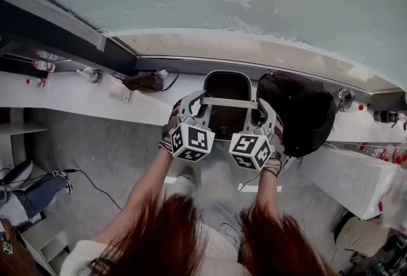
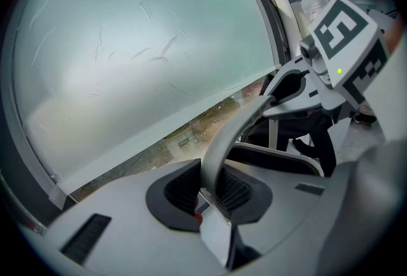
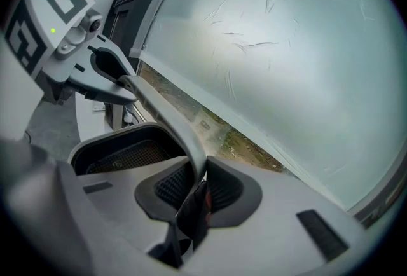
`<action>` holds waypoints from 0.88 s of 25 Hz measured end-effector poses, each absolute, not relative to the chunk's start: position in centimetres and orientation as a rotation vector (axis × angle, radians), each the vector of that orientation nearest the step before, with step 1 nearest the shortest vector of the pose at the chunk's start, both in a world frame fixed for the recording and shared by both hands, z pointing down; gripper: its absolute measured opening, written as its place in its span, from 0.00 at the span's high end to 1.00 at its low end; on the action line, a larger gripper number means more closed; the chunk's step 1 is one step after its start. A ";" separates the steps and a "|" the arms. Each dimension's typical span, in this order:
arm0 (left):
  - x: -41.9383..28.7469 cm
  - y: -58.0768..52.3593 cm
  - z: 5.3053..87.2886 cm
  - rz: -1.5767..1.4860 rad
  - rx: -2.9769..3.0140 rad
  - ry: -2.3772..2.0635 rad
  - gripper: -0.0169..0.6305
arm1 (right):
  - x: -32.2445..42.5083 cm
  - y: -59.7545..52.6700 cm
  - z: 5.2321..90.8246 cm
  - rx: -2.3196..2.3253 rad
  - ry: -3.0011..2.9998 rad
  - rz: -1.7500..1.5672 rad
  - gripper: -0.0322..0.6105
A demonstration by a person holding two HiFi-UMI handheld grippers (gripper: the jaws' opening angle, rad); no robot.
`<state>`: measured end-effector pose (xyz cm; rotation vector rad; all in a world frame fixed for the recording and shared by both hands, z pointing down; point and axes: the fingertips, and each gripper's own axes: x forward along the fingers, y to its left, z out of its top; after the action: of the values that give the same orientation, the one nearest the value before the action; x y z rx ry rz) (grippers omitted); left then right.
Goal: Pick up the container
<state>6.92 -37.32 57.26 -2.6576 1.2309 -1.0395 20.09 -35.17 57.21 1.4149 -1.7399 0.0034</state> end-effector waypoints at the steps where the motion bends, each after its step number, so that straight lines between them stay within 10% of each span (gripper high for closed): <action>1: 6.7 -37.1 56.8 -1.034 -2.655 1.235 0.88 | 19.9 -35.0 56.8 1.421 -1.741 0.002 0.84; 22: 3.6 -30.8 49.8 -0.935 -2.656 1.224 0.88 | 16.6 -27.9 49.7 1.542 -1.735 -0.028 0.84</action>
<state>3.58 -30.80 49.80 -2.6558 1.2245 -0.9351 16.64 -27.91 49.74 1.5417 -1.7347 -0.0283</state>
